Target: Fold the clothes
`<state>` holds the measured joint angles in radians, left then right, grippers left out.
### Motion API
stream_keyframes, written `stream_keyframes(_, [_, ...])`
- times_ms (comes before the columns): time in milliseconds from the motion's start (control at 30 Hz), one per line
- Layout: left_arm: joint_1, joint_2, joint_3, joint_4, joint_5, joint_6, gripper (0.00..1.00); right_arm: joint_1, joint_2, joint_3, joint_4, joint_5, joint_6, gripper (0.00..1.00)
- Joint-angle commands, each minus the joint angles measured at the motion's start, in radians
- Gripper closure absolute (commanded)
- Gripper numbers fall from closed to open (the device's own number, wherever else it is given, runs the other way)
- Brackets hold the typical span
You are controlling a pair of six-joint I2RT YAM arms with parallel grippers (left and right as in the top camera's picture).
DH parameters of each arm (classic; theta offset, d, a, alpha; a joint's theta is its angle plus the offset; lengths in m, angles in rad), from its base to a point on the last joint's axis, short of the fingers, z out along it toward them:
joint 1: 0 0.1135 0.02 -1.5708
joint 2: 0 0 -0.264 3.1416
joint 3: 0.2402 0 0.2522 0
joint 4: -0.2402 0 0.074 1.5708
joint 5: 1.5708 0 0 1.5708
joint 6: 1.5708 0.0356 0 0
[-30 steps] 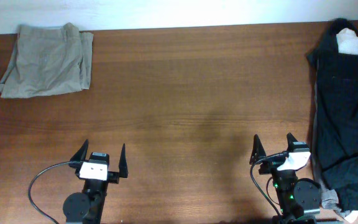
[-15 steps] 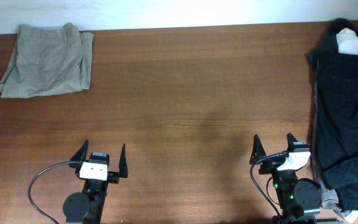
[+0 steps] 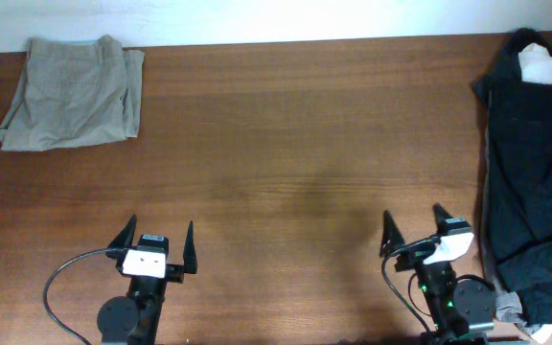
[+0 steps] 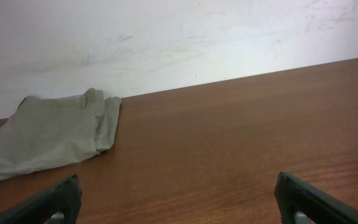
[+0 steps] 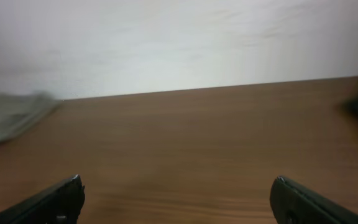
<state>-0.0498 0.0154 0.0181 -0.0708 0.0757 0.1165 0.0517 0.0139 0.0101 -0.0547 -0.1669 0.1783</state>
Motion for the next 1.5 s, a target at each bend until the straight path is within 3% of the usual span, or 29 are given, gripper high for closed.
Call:
stream_keyframes(0, [-0.002,-0.009,-0.010,0.000,0.014,0.020,0.01,-0.006,-0.006,-0.005,0.008,-0.301,0.217,0.01])
stream_keyframes(167, [-0.002,-0.009,-0.010,0.000,0.014,0.020,0.01,-0.006,-0.006,-0.005,0.052,-0.359,0.265,0.01])
stream_keyframes(300, [-0.002,-0.009,-0.010,0.000,0.014,0.020,0.01,-0.006,-0.006,0.017,0.269,-0.332,0.265,0.01])
stream_keyframes(467, [-0.002,-0.009,-0.010,0.000,0.014,0.020,0.01,-0.008,0.076,0.179,0.226,-0.192,0.139,0.02])
stream_keyframes(633, [-0.002,-0.009,-0.010,0.000,0.014,0.020,0.01,-0.008,0.464,0.534,0.023,0.000,-0.078,0.01])
stream_keyframes(733, [-0.002,-0.009,-0.010,0.000,0.014,0.020,0.01,-0.011,0.851,0.920,-0.252,0.290,-0.103,0.01])
stream_keyframes(800, [-0.002,-0.009,-0.010,0.000,0.014,0.020,0.01,-0.036,1.028,1.104,-0.383,0.326,-0.145,0.01])
stream_keyframes(833, [-0.002,-0.009,-0.010,0.000,0.014,0.020,0.01,-0.112,1.283,1.372,-0.581,0.326,-0.149,0.01])
stream_keyframes(967, [-0.002,-0.009,-0.010,0.000,0.014,0.020,0.01,-0.220,1.640,1.724,-0.896,0.325,-0.149,0.01])
stream_keyframes(1167, [-0.002,-0.009,-0.010,0.000,0.014,0.020,0.01,-0.257,1.810,1.765,-0.906,0.341,-0.227,0.01])
stream_keyframes(1467, [-0.002,-0.009,-0.010,0.000,0.014,0.020,0.01,-0.344,1.864,1.765,-0.709,0.388,-0.339,0.01])
